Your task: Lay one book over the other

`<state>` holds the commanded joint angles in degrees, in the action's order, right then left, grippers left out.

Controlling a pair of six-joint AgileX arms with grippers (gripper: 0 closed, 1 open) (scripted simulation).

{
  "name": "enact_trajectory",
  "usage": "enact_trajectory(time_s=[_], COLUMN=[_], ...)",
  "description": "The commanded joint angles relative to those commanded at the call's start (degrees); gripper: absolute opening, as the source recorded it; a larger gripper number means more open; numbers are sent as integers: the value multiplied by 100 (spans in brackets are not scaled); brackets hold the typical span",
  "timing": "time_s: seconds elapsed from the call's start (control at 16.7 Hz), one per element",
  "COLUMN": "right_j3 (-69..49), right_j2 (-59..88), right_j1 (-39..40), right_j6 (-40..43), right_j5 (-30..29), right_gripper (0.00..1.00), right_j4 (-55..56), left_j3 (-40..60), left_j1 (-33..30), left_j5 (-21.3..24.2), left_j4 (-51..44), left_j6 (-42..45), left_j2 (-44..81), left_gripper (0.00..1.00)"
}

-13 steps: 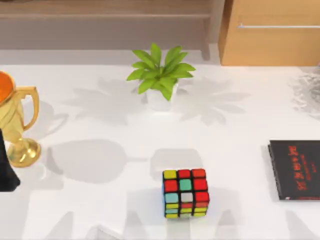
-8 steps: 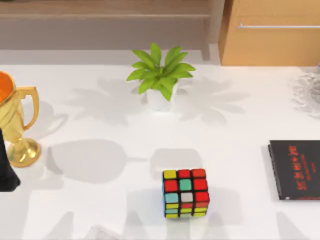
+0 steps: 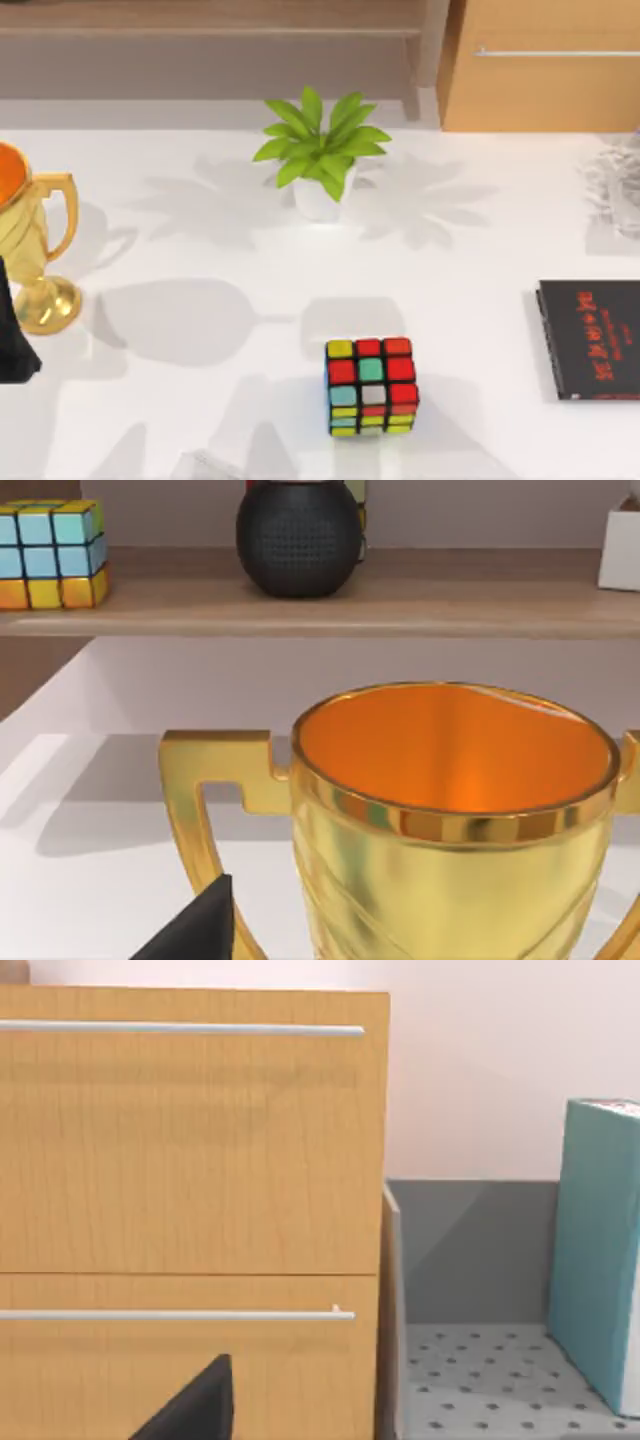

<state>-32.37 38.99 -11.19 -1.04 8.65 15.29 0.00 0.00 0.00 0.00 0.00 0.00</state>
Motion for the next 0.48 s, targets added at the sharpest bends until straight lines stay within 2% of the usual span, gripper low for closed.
enact_trajectory(time_s=[0.48], right_j3=[-3387], right_j2=[5159], right_j1=[-1086], right_j6=[41], right_j5=[1028], right_gripper=[100], right_j4=[1271], left_j3=[0], left_j1=[0], left_j5=[0], left_j4=[0], left_j6=[0], left_j2=[0], left_gripper=[100])
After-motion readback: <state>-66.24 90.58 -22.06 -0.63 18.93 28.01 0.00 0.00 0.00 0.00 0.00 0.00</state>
